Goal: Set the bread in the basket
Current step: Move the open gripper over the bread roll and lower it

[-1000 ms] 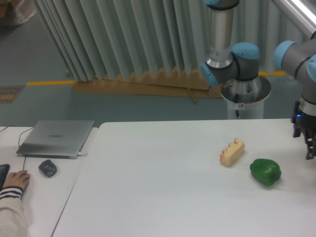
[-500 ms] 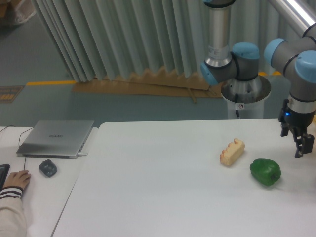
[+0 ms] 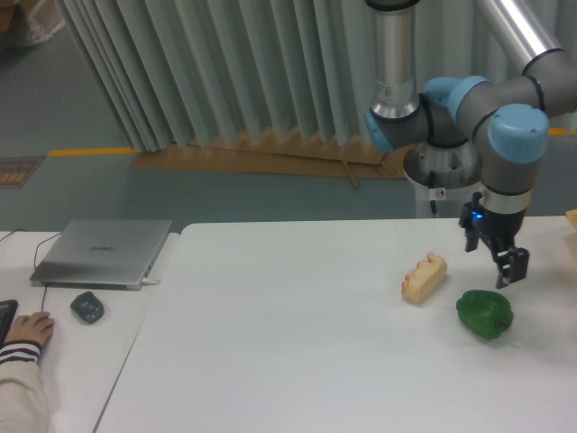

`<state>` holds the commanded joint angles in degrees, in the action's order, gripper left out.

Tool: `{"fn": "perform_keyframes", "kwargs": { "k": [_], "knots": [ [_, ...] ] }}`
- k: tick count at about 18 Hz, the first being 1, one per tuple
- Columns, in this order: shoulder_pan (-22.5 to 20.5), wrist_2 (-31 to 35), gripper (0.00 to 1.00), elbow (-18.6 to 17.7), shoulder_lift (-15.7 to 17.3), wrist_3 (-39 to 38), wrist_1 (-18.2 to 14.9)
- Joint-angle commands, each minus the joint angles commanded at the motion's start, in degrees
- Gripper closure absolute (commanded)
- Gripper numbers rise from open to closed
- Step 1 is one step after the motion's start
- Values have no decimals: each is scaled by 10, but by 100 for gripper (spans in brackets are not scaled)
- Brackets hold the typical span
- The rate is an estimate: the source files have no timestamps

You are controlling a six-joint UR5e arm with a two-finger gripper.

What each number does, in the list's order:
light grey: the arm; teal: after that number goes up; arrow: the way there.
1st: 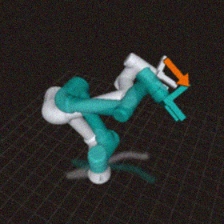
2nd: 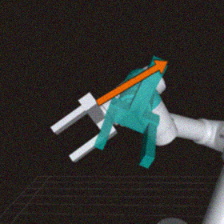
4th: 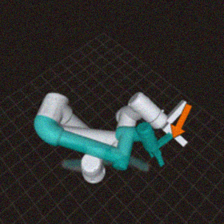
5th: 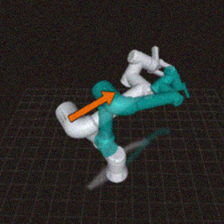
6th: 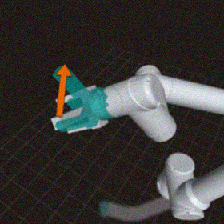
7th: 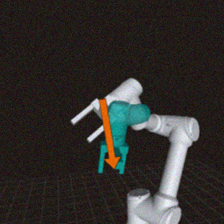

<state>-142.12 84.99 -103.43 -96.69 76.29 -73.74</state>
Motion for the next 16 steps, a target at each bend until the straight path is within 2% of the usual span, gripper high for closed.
{"fn": "perform_keyframes", "kwargs": {
  "k": [2,5,9,11,16],
  "knots": [
    [1,0,0,-12,8,0,-20],
    [16,0,0,-6,5,0,-43],
    [39,0,0,-9,-2,-32,-41],
    [68,7,0,-9,-7,-58,-39],
    [73,16,0,-12,-9,-69,-30]
  ]
}}
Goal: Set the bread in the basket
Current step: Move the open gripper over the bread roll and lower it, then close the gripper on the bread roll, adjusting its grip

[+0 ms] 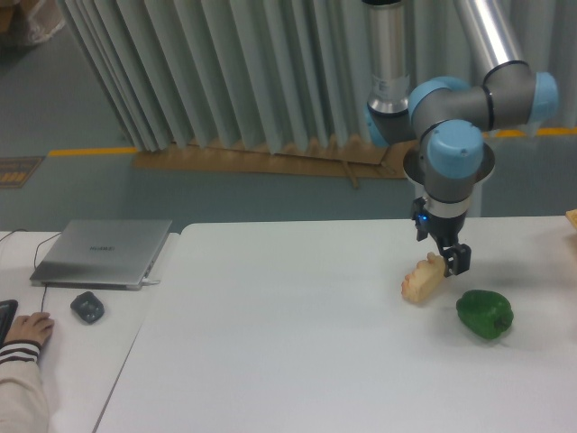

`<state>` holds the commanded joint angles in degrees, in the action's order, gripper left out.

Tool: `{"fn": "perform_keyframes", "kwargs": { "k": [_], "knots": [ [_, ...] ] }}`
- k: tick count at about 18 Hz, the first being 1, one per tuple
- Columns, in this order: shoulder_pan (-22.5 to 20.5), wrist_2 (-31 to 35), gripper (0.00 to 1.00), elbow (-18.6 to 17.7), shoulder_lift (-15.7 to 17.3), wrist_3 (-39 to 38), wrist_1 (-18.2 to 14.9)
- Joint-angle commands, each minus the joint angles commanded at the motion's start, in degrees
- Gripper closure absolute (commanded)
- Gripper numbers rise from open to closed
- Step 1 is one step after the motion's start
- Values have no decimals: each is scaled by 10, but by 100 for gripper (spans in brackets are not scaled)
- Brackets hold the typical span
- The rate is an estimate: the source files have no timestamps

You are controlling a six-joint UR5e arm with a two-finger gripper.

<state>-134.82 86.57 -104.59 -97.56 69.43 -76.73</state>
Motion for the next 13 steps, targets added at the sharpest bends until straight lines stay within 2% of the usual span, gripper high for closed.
{"fn": "perform_keyframes", "kwargs": {
  "k": [5,8,12,13],
  "knots": [
    [0,46,0,0,-9,6,11],
    [3,94,0,5,-18,14,10],
    [5,91,0,3,-27,9,10],
    [17,93,0,5,-32,7,10]
  ]
}}
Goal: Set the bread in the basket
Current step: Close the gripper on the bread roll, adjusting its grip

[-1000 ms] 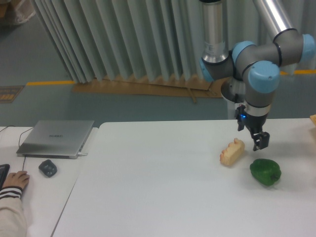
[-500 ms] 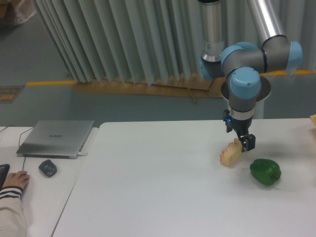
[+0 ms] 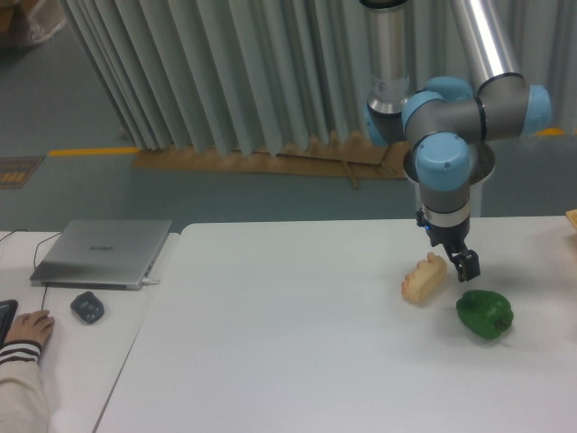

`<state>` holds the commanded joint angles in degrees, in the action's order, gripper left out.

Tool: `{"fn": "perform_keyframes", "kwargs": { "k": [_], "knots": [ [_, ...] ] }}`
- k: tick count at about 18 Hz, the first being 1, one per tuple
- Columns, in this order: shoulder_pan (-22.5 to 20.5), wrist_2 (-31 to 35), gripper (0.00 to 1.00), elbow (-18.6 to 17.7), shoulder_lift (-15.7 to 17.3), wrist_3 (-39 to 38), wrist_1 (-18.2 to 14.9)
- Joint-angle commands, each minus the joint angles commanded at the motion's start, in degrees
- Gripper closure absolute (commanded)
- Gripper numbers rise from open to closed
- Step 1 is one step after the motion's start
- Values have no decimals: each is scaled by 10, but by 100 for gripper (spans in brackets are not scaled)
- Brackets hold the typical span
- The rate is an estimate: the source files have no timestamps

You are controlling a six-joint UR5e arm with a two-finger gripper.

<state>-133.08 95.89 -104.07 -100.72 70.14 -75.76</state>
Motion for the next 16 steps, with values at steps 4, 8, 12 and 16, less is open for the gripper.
{"fn": "perform_keyframes", "kwargs": {
  "k": [4,8,12,16],
  "knots": [
    [18,4,0,6,-4,-21,1],
    [26,4,0,4,-5,-31,0],
    [30,4,0,-5,-11,-53,1],
    [31,4,0,-4,-10,-55,0]
  ]
}}
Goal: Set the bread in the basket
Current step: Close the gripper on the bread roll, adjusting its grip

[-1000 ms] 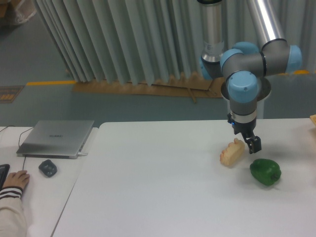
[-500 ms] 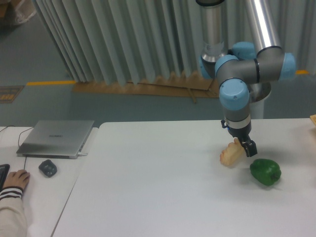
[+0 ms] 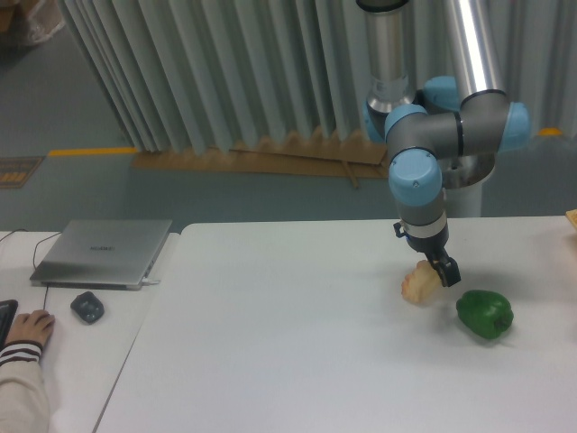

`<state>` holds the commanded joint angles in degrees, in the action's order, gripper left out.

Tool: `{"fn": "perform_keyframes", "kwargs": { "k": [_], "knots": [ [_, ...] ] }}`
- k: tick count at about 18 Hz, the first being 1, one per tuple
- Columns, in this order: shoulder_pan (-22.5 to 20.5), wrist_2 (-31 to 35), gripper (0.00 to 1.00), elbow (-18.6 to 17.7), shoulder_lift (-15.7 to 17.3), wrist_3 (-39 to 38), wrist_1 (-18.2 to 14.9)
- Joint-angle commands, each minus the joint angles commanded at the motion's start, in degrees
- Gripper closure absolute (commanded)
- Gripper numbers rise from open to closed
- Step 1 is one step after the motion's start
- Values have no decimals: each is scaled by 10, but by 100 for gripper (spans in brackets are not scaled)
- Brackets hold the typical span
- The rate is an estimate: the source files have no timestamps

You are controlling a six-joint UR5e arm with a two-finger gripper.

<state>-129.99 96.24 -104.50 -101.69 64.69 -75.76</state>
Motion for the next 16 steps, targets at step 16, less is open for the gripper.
{"fn": "perform_keyframes", "kwargs": {
  "k": [16],
  "knots": [
    [21,23,0,-2,-15,-25,10]
  ]
}}
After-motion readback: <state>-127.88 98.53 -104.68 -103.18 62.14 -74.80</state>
